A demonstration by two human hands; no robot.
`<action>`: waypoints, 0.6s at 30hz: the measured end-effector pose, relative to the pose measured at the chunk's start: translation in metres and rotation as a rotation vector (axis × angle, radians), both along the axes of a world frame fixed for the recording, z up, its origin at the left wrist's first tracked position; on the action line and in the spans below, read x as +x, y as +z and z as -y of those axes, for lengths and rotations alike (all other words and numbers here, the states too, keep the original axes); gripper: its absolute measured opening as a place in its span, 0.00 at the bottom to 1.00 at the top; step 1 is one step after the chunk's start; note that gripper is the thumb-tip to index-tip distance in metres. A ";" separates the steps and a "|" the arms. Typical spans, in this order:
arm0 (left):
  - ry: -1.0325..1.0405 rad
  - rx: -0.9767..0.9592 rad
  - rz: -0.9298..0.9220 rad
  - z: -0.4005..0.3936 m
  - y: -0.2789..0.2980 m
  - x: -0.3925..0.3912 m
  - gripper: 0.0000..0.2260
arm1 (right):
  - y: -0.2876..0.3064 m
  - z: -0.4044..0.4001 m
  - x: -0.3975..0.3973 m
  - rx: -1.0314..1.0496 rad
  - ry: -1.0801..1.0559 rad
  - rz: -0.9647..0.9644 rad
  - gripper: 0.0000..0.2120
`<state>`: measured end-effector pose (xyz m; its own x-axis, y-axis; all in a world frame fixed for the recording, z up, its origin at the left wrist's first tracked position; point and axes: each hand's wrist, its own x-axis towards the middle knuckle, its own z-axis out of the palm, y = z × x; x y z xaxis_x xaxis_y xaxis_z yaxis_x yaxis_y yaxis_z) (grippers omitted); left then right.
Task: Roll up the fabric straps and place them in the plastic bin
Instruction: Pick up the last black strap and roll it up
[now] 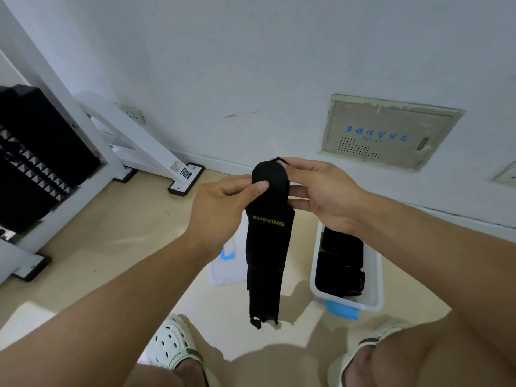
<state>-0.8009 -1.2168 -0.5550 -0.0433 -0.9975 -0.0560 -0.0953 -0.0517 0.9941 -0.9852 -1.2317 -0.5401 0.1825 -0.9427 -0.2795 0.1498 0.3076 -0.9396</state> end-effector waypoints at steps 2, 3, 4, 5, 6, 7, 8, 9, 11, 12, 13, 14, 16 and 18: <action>0.003 0.021 -0.035 -0.001 0.001 0.000 0.07 | 0.000 -0.001 0.000 0.003 0.007 0.009 0.12; 0.011 0.024 -0.036 -0.001 0.001 0.000 0.07 | 0.000 -0.001 0.000 0.007 0.011 0.013 0.11; 0.020 0.023 -0.031 -0.002 0.002 0.000 0.07 | 0.000 -0.001 0.000 0.009 0.015 0.014 0.10; 0.029 0.020 -0.029 -0.003 0.002 -0.001 0.07 | 0.000 -0.001 0.000 0.011 0.022 0.013 0.09; 0.036 0.016 -0.035 -0.003 0.003 -0.002 0.07 | 0.001 -0.002 -0.001 0.012 0.026 0.012 0.10; 0.045 0.012 -0.049 -0.004 0.003 -0.003 0.07 | 0.002 -0.002 -0.001 0.011 0.029 0.010 0.11; 0.056 0.009 -0.064 -0.005 0.003 -0.004 0.06 | 0.003 -0.002 -0.001 0.007 0.032 0.009 0.13; 0.065 0.007 -0.077 -0.005 0.003 -0.005 0.06 | 0.004 -0.003 -0.001 0.003 0.035 0.009 0.16; 0.064 0.020 -0.104 -0.004 0.004 -0.004 0.07 | 0.006 -0.005 -0.001 -0.049 0.040 -0.016 0.16; 0.057 0.029 -0.119 -0.004 0.004 -0.004 0.08 | 0.006 -0.006 0.000 -0.102 0.033 -0.050 0.15; 0.051 0.038 -0.133 -0.004 0.004 -0.004 0.08 | 0.005 -0.008 0.001 -0.152 0.016 -0.085 0.16; 0.048 0.048 -0.146 -0.004 0.004 -0.004 0.08 | 0.004 -0.009 0.002 -0.187 -0.009 -0.110 0.17; 0.047 0.067 -0.170 -0.004 0.003 -0.004 0.08 | 0.001 -0.011 0.004 -0.221 -0.057 -0.133 0.16; 0.043 0.082 -0.184 -0.004 0.003 -0.006 0.07 | 0.001 -0.011 0.006 -0.237 -0.069 -0.141 0.14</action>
